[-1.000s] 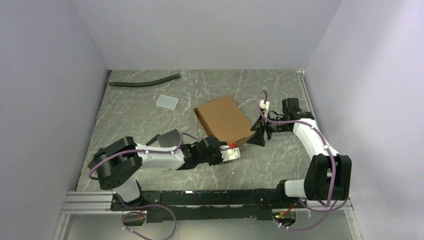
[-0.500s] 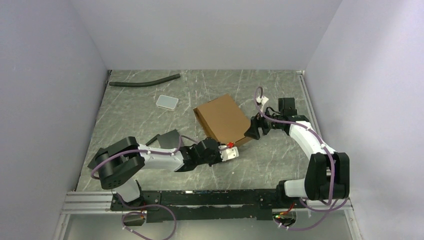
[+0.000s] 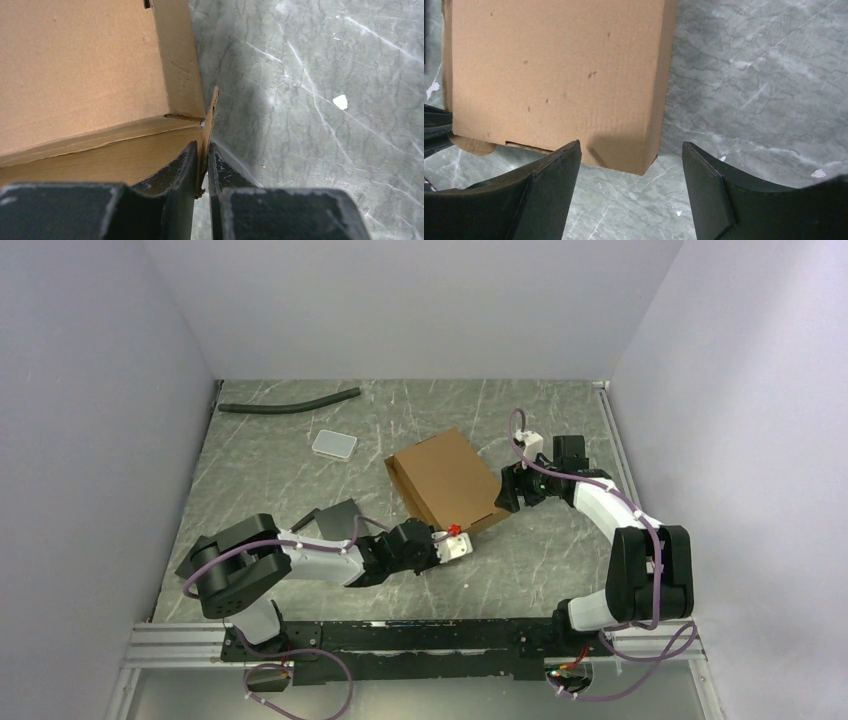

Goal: Fold the paper box

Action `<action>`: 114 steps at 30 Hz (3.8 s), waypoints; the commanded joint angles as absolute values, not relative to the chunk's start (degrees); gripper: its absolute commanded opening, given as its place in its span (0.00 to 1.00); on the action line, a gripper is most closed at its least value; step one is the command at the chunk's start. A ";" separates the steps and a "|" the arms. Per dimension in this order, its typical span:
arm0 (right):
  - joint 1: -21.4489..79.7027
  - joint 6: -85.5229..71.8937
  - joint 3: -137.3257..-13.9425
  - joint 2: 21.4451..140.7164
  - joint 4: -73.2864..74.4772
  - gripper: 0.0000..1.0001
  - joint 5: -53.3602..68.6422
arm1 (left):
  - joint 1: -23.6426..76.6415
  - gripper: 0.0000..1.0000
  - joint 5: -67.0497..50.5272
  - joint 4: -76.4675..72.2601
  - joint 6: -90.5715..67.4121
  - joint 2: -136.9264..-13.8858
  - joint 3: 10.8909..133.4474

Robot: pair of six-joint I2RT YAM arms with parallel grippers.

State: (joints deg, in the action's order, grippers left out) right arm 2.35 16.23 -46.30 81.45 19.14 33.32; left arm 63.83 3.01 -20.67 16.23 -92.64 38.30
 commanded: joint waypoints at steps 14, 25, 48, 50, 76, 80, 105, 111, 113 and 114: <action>2.93 14.06 -47.61 83.48 17.64 0.74 35.61 | 63.11 0.38 0.69 -26.98 10.75 -91.84 37.13; 3.13 14.15 -47.72 83.77 17.93 0.73 35.86 | 63.11 0.39 -0.92 -27.86 10.28 -93.66 39.23; 3.35 14.67 -48.16 85.30 18.41 0.73 34.19 | 62.43 0.00 -0.44 -29.71 7.30 -91.49 34.56; 3.34 14.59 -48.25 85.64 18.46 0.73 33.29 | 62.36 0.00 -0.31 -30.32 6.85 -91.38 33.81; 3.44 14.41 -48.87 87.78 18.78 0.70 31.16 | 62.14 0.21 -0.79 -37.78 4.66 -92.34 30.60; 3.47 14.41 -48.87 87.69 18.81 0.70 31.29 | 62.14 0.24 -1.30 -36.13 5.89 -92.85 33.55; 3.51 14.33 -49.09 87.69 19.14 0.70 32.09 | 61.88 0.28 -8.52 -29.86 7.64 -95.17 39.87; 3.47 14.37 -49.12 87.76 19.16 0.70 32.03 | 61.88 0.04 -7.28 -29.23 7.58 -94.67 39.25; 3.44 14.40 -49.13 87.79 19.22 0.70 32.00 | 61.90 0.00 -6.71 -29.74 7.17 -93.93 38.04; 3.44 14.41 -49.20 87.90 19.24 0.70 32.01 | 61.88 0.00 -6.42 -30.17 6.85 -93.57 37.25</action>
